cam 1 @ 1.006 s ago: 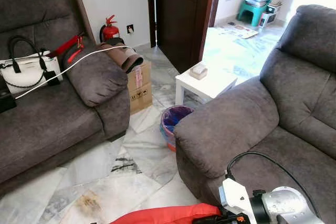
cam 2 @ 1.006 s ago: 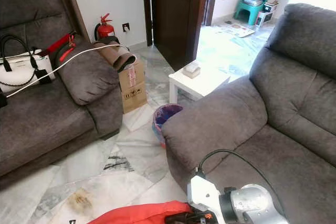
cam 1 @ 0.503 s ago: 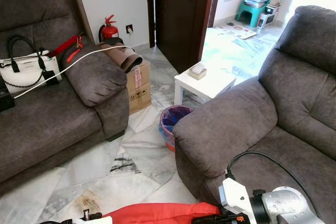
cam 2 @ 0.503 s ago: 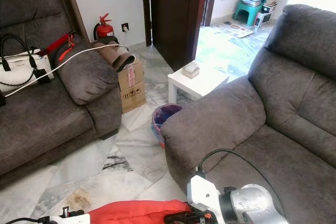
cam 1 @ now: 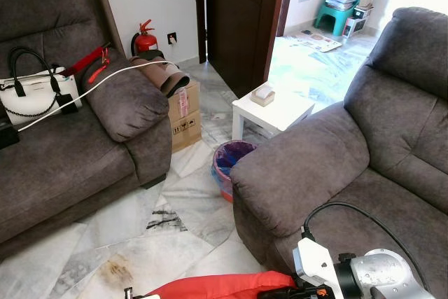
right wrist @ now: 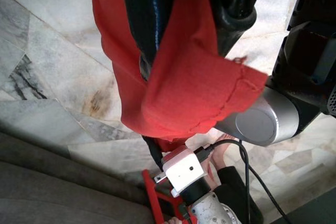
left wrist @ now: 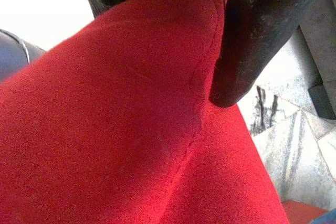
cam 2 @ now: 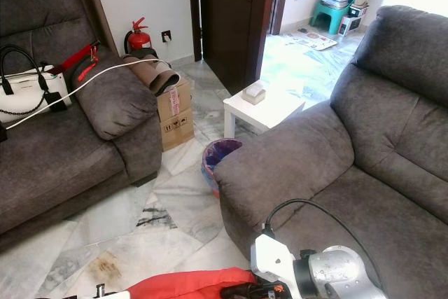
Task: Move the pillow to the sofa from floor
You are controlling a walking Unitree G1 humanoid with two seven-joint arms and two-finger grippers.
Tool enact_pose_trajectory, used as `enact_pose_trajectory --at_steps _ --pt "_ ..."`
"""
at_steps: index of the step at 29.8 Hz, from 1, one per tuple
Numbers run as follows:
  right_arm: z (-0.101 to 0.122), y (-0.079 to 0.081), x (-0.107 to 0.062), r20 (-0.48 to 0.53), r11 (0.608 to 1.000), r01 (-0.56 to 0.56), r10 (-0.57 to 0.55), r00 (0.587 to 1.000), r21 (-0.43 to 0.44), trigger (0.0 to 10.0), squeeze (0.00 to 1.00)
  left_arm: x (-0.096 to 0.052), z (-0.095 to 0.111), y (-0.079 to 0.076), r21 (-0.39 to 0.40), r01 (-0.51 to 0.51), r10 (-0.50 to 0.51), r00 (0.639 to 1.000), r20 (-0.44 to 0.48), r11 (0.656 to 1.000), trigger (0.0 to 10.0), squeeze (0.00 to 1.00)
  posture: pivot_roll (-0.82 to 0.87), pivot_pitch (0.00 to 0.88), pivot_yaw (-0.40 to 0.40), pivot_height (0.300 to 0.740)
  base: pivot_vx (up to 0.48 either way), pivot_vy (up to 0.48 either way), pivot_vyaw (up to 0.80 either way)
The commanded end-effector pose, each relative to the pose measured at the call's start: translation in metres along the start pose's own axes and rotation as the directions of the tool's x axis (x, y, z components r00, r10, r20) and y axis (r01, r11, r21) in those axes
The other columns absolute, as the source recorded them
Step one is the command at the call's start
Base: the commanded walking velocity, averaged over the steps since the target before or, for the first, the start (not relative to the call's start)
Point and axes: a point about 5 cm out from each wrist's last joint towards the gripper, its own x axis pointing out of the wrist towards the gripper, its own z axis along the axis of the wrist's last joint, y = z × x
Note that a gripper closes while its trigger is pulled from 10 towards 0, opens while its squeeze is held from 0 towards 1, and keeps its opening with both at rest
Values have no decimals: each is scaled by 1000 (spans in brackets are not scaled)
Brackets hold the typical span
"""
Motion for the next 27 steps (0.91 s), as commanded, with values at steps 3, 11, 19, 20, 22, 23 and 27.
enact_pose_trajectory --at_steps 3,11,19,20,22,23,27 --pt "22 2 2 72 996 -20 27 997 -88 10000 0 -1 -2 -2 -10 28 -28 1000 6 1000 0 0 -4 72 -6 740 0 0 0" --pt "22 2 1 71 996 -18 24 997 -86 10000 0 -1 0 -3 -4 28 -28 999 19 1000 0 0 -4 72 -7 740 0 0 0" --pt "21 1 4 80 997 -16 22 997 -77 10000 0 -1 0 -2 -9 8 -8 1000 20 1000 0 0 0 74 -6 740 0 0 0" --pt "21 2 5 82 997 -19 25 996 -74 10000 0 -1 1 -1 -6 3 -3 1000 22 1000 0 0 0 74 -5 740 0 0 0" --pt "20 3 7 86 997 -22 28 996 -71 10000 0 -1 2 1 -12 -16 16 999 33 1000 0 0 -1 76 -4 740 0 0 0" --pt "20 3 7 86 997 -22 28 996 -70 10000 0 -1 3 2 -13 -19 19 999 35 1000 0 0 -1 76 -4 740 0 0 0" --pt "16 3 8 81 998 -12 17 997 -60 10000 0 0 7 10 -12 -59 60 997 56 998 0 0 2 75 -2 740 0 0 0"
